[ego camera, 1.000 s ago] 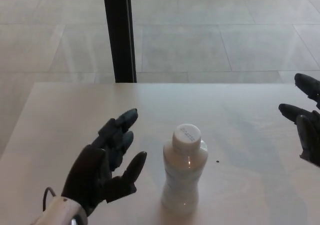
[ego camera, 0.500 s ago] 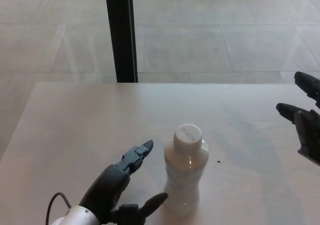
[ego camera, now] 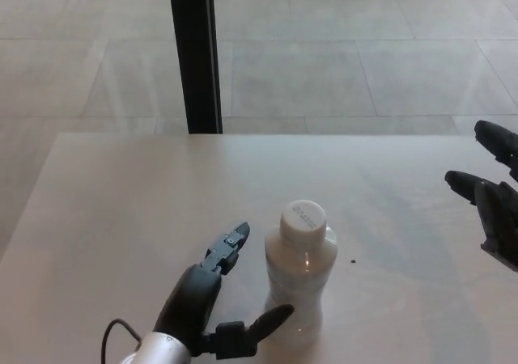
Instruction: The robot uses its left hand to to lift the bottle kept on the middle of the desk and tilts it towards its right hand. It then uses its right hand to rotate its cap to open it and places the bottle and cap back on the desk
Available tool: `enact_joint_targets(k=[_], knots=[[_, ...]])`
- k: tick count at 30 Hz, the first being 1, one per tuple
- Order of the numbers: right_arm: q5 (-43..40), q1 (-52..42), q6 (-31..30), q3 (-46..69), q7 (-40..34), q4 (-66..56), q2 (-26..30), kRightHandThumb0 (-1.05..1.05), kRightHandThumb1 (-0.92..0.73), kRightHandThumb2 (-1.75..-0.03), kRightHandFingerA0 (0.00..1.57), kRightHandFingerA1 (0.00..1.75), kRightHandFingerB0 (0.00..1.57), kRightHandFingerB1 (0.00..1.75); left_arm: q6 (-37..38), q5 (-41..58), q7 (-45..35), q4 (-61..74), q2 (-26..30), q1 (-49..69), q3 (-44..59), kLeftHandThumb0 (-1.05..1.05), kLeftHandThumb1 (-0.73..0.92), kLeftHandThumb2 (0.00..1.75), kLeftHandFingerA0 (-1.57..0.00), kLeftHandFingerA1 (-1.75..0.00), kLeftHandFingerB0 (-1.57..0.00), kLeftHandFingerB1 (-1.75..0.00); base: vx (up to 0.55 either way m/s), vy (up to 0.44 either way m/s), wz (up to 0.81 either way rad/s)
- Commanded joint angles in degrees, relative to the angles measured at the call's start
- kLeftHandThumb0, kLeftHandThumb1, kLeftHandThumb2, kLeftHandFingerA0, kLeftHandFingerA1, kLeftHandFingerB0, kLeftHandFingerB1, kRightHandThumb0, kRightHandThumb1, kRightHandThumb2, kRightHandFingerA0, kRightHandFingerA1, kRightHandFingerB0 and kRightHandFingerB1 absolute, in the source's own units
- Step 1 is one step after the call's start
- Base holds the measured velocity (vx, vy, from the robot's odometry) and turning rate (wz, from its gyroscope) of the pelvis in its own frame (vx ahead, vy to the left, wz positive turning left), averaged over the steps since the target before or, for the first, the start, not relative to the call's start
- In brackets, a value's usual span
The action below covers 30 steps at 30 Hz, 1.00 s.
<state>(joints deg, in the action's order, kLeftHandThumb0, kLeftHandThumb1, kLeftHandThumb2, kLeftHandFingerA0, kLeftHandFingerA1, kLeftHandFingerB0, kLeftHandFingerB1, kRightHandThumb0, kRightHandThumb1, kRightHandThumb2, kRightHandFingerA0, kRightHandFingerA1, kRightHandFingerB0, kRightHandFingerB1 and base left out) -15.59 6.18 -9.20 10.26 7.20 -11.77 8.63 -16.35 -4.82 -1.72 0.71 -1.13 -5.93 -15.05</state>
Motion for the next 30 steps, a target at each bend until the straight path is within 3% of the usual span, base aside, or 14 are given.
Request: enact_joint_targets(k=[1,13,14,15,16,25,26,28,29,30], knots=[[0.29,-0.74,-0.41,0.70,-0.93,-0.30,-0.22,-0.63,-0.75,-0.63,0.40,0.48,0.32,0.31,2.73,-3.42,7.00,-1.39,-3.24,-1.26,1.28,-1.05,0.55,1.03,0.00,-0.29,0.00,-0.09,0.00,0.000,0.00],[-0.14,-0.44,-0.63,0.63,-1.33,0.12,-1.25,-0.63,-0.72,-0.62,0.41,0.52,0.36,0.32,3.36,-2.95,6.06,-2.92,-6.06,1.40,-0.58,-1.04,0.54,1.00,0.00,-0.23,0.00,-0.10,0.00,0.000,0.00],[-0.07,-0.30,-0.58,0.57,-1.52,0.27,-1.50,-0.64,-0.72,-0.62,0.41,0.52,0.36,0.32,3.26,-3.02,6.30,-3.12,-6.56,1.11,-0.88,-0.93,0.50,0.83,0.00,0.00,0.00,0.00,0.00,0.000,0.00],[0.13,-0.29,-0.59,0.47,-1.70,0.24,-1.66,-0.65,-0.72,-0.62,0.42,0.53,0.37,0.33,3.15,-2.92,6.26,-3.25,-7.03,0.81,-1.20,-0.93,0.64,0.59,0.00,0.00,0.00,0.00,0.00,0.000,0.00],[0.41,-0.24,-0.67,0.37,-1.99,0.25,-1.80,-0.66,-0.72,-0.62,0.42,0.53,0.37,0.33,3.29,-2.64,5.93,-3.44,-7.61,0.37,-1.64,-1.04,0.54,1.00,0.00,-0.24,0.00,-0.11,0.00,0.000,0.00],[2.09,0.48,-0.34,-0.71,-2.64,0.87,-1.97,-0.66,-0.72,-0.62,0.38,0.54,0.36,0.32,3.20,-3.99,5.76,-4.50,-9.25,-0.98,-5.77,-1.05,0.54,1.01,0.00,-0.22,0.00,-0.08,0.00,0.000,0.00],[2.21,0.43,-0.30,-0.69,-2.65,0.81,-1.87,-0.70,-0.64,-0.69,0.35,0.56,0.34,0.37,3.16,-3.36,5.11,-4.78,-9.52,-1.39,-5.86,-1.05,0.54,1.01,0.00,-0.24,0.00,-0.10,0.00,0.000,0.00],[2.72,0.42,0.20,-0.81,-2.56,0.93,-1.69,-0.66,-0.73,-0.62,0.36,0.55,0.36,0.33,4.09,-3.71,5.46,-5.73,-9.61,-2.31,-5.98,-1.05,0.54,1.02,0.00,-0.26,0.00,-0.12,0.00,0.000,0.00],[2.68,0.41,0.17,-0.64,-2.47,0.99,-1.66,-0.65,-0.74,-0.62,0.35,0.55,0.34,0.32,3.87,-3.97,5.75,-5.91,-9.73,-3.13,-6.04,-0.97,0.52,0.85,0.00,0.00,0.00,0.00,0.00,0.000,0.00],[2.48,0.36,0.09,-0.36,-2.35,1.08,-1.62,-0.65,-0.74,-0.62,0.35,0.55,0.34,0.32,3.40,-4.40,6.08,-6.04,-9.96,-4.22,-6.08,-0.97,0.52,0.85,0.00,0.00,0.00,0.00,0.00,0.000,0.00]])
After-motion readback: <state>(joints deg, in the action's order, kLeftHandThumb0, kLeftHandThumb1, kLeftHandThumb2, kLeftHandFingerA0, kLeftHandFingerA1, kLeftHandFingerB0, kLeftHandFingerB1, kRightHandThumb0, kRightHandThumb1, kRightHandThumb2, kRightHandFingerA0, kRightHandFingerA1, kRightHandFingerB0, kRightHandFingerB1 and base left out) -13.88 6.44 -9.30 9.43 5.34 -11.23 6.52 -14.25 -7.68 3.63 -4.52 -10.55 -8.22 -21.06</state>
